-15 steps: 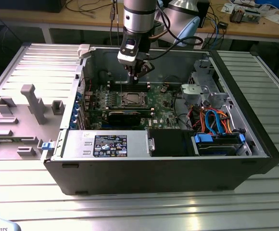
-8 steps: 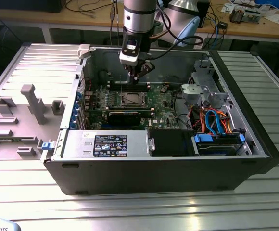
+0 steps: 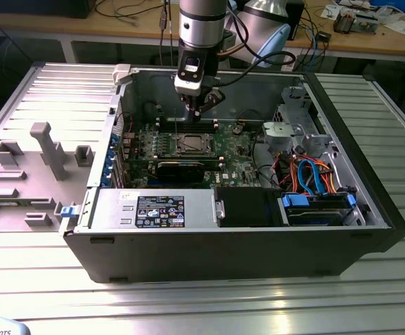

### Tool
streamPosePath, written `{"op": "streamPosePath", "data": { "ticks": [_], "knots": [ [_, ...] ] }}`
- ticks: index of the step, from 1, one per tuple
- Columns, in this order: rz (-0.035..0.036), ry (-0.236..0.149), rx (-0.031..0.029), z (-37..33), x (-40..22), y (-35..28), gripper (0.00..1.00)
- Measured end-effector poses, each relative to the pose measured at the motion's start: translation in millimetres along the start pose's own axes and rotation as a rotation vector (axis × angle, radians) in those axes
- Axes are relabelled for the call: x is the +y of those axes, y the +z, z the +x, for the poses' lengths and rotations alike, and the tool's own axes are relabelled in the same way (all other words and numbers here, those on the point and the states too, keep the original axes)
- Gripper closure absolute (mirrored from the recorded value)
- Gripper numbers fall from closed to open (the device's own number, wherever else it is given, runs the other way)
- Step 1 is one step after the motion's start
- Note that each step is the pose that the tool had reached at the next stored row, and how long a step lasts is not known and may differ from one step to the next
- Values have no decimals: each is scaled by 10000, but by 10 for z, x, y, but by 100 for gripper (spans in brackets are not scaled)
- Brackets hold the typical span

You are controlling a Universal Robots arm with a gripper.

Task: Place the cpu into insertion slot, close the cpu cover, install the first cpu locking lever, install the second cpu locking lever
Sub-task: 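Install the first cpu locking lever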

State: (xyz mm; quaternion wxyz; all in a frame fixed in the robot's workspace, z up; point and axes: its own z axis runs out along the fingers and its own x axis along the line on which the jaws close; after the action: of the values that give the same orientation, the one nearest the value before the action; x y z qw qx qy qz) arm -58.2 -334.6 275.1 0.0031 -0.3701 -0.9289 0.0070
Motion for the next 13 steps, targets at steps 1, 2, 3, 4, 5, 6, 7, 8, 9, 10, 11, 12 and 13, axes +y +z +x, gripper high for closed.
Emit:
{"op": "streamPosePath", "data": {
  "ticks": [1, 2, 3, 4, 5, 6, 7, 8, 9, 10, 11, 12, 13],
  "knots": [
    [0, 0, 0, 0, 0, 0, 89],
    [0, -2, 0, 0, 0, 0, 89],
    [0, -2, 0, 0, 0, 0, 89],
    [-1, -3, 0, 0, 0, 0, 89],
    [-1, -1, 0, 2, -2, 0, 89],
    [0, 1, 1, 4, -4, 0, 89],
    [0, -2, 0, 11, -10, 0, 89],
    [0, -2, 0, 17, -16, 0, 89],
    [-1, -3, 1, 19, -18, 1, 89],
    [0, -3, 0, 19, -18, 0, 89],
    [0, -4, 0, 19, -18, 0, 89],
    [0, -3, 0, 20, -19, 0, 89],
    [0, -2, 0, 20, -19, 0, 89]
  ]
}}
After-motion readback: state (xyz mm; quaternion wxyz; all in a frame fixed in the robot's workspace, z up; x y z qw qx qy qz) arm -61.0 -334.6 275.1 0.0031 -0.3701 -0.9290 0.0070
